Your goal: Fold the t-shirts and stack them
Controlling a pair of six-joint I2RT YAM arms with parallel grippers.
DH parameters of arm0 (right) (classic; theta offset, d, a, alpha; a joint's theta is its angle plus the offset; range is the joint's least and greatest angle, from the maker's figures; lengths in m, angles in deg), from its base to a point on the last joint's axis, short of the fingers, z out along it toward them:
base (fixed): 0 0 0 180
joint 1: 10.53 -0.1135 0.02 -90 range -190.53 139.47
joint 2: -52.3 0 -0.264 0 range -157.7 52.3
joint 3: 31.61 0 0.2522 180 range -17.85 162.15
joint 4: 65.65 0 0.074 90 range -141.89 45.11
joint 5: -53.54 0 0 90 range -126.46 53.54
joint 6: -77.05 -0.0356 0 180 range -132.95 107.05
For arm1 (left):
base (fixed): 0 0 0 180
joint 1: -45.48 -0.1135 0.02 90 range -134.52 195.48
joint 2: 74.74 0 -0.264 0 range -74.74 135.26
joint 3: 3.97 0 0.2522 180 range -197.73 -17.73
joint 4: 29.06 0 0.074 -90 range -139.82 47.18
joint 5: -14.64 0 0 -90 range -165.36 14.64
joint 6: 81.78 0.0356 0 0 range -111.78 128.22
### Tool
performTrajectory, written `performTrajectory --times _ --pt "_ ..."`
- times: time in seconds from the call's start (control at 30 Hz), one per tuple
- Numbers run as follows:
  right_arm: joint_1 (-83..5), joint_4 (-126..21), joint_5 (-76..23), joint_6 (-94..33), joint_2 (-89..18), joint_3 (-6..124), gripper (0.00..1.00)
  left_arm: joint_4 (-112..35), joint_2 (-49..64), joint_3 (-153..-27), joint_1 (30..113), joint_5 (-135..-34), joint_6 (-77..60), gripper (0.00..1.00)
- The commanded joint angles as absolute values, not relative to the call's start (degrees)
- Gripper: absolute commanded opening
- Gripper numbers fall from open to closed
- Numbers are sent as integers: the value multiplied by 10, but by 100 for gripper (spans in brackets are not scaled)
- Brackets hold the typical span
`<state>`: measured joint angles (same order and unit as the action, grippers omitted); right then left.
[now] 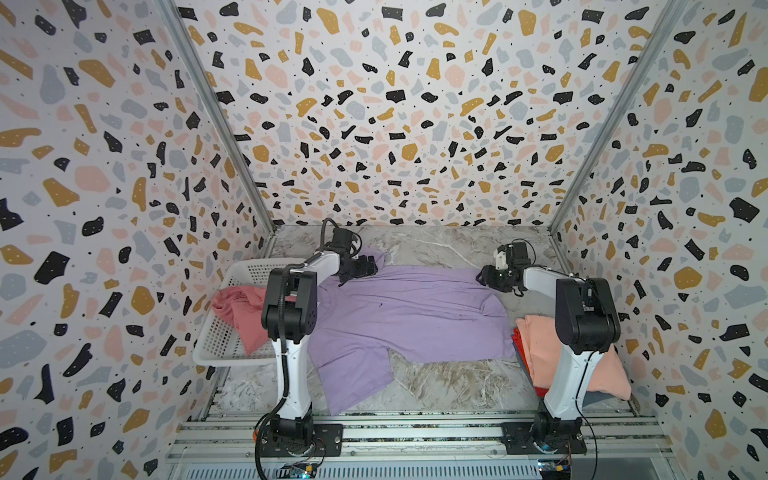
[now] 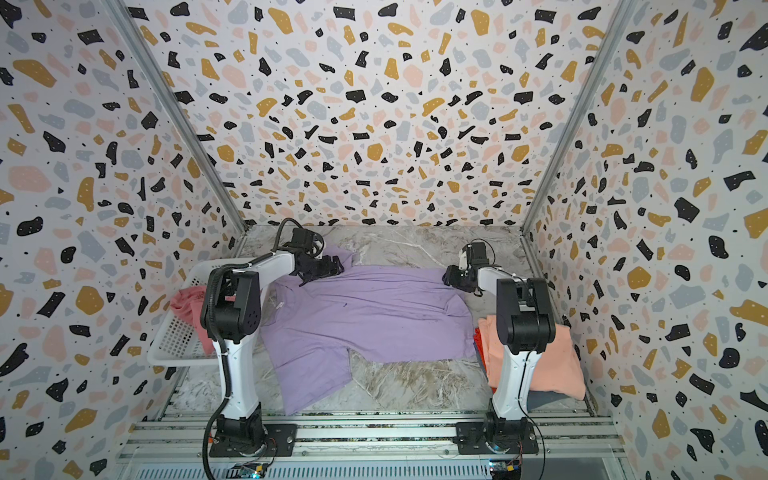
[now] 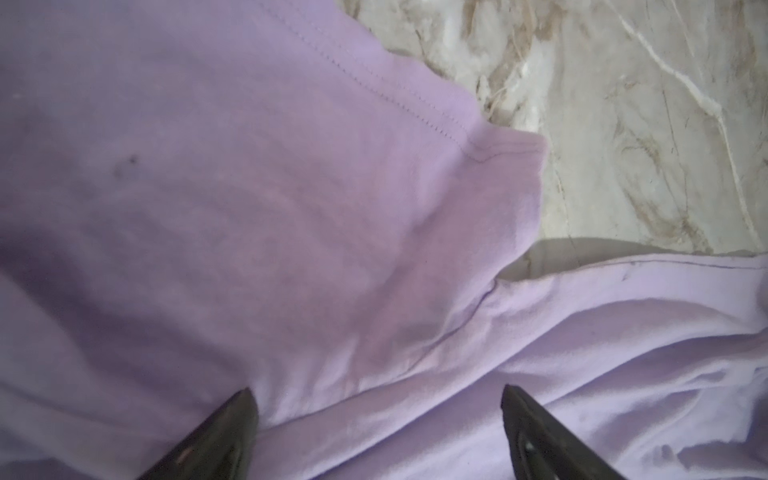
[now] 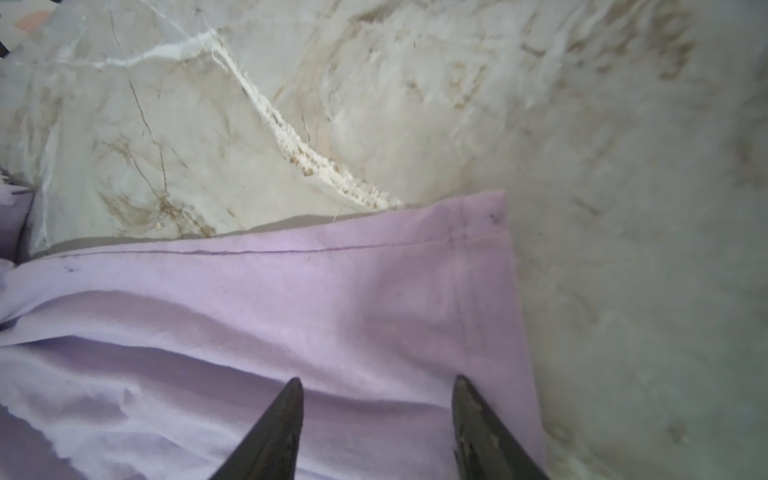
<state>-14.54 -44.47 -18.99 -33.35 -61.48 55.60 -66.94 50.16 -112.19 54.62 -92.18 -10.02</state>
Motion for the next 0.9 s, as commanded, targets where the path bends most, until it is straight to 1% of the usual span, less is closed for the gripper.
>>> performTrajectory --times 0.0,0.03,0.07,0.13,0.2,0.37,0.47,0.63,0.8,0.87 --pt "-152 -457 -185 -319 -618 631 60 -694 521 -1229 546 -883 -104 93" --pt "-151 -457 -196 -324 -626 649 61 -703 541 -1266 545 -862 -100 93" --pt "-152 -455 -204 -327 -636 667 66 -718 560 -1300 545 -855 -94 92" --pt "-151 -443 -225 -333 -657 704 69 -751 602 -1363 541 -845 -86 92" --pt "-151 -443 -232 -343 -671 724 71 -747 623 -1387 539 -837 -85 92" --pt "-151 -456 -241 -370 -692 735 73 -684 656 -1404 533 -798 -101 90" --pt "-152 -458 -256 -375 -698 731 73 -650 674 -1416 529 -793 -110 86" --pt "-156 -451 -281 -377 -696 714 74 -599 692 -1416 529 -752 -117 87" --pt "-161 -429 -288 -388 -696 705 74 -605 741 -1472 528 -686 -119 87" --pt "-165 -415 -280 -390 -696 701 74 -587 752 -1473 528 -664 -126 87"
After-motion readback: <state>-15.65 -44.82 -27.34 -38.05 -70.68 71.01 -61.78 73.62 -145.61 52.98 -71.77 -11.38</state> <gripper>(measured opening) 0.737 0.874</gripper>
